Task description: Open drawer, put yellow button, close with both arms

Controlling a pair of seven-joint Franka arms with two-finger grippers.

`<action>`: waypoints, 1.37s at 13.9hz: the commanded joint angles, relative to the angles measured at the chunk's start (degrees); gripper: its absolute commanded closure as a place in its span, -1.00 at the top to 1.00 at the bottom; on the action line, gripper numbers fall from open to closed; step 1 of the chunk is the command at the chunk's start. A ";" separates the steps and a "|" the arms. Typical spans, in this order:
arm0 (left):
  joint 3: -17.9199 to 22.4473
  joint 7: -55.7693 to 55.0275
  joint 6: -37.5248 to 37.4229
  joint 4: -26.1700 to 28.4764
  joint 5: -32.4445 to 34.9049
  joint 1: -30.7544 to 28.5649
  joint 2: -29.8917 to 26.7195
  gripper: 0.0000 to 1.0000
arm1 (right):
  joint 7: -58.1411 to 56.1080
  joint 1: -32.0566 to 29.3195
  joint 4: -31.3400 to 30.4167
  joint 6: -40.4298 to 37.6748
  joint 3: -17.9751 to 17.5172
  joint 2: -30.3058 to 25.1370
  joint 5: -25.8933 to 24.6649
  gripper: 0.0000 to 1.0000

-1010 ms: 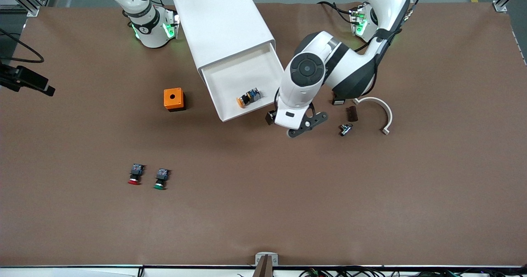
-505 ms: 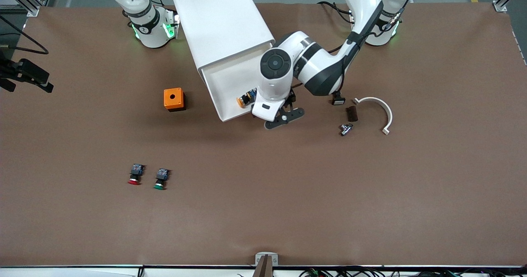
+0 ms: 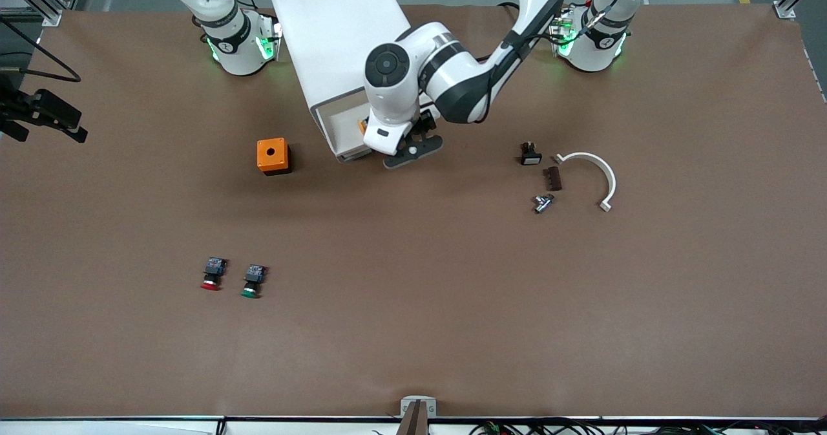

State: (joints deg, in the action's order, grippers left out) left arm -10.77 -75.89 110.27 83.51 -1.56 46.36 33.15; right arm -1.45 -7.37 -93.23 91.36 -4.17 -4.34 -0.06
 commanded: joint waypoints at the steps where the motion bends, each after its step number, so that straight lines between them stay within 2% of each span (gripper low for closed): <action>1: -1.89 -1.10 -1.19 0.43 -1.25 0.48 -0.37 0.99 | 2.94 5.34 -1.34 0.13 4.77 -1.46 -0.21 1.00; 5: -3.73 -2.15 -1.63 0.43 -3.00 1.19 -0.28 0.99 | 2.33 3.85 -1.34 0.05 4.34 -1.46 -0.03 1.00; 8: -3.65 -2.86 -1.72 0.43 -4.68 3.20 -0.11 0.99 | 2.41 4.38 -1.43 -0.30 4.34 -1.46 -0.03 1.00; 11: -3.04 -3.04 -1.81 0.17 -4.68 1.99 -0.72 0.99 | 2.50 4.47 -1.43 -0.31 4.34 -1.46 -0.03 1.00; 14: -2.77 -2.34 -3.12 -0.27 -3.19 -4.50 -1.95 0.99 | 2.68 4.47 -1.43 -0.31 4.43 -1.46 -0.03 1.00; 19: -2.94 0.55 -3.65 -1.76 3.40 -18.46 -5.63 0.99 | 2.68 4.47 -1.43 -0.39 4.43 -1.46 -0.03 1.00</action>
State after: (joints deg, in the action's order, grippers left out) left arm -13.11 -76.88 108.12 81.69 -0.22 32.19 30.11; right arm 0.29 -3.21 -93.60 91.12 0.06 -4.36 -0.05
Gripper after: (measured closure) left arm 0.000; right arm 0.000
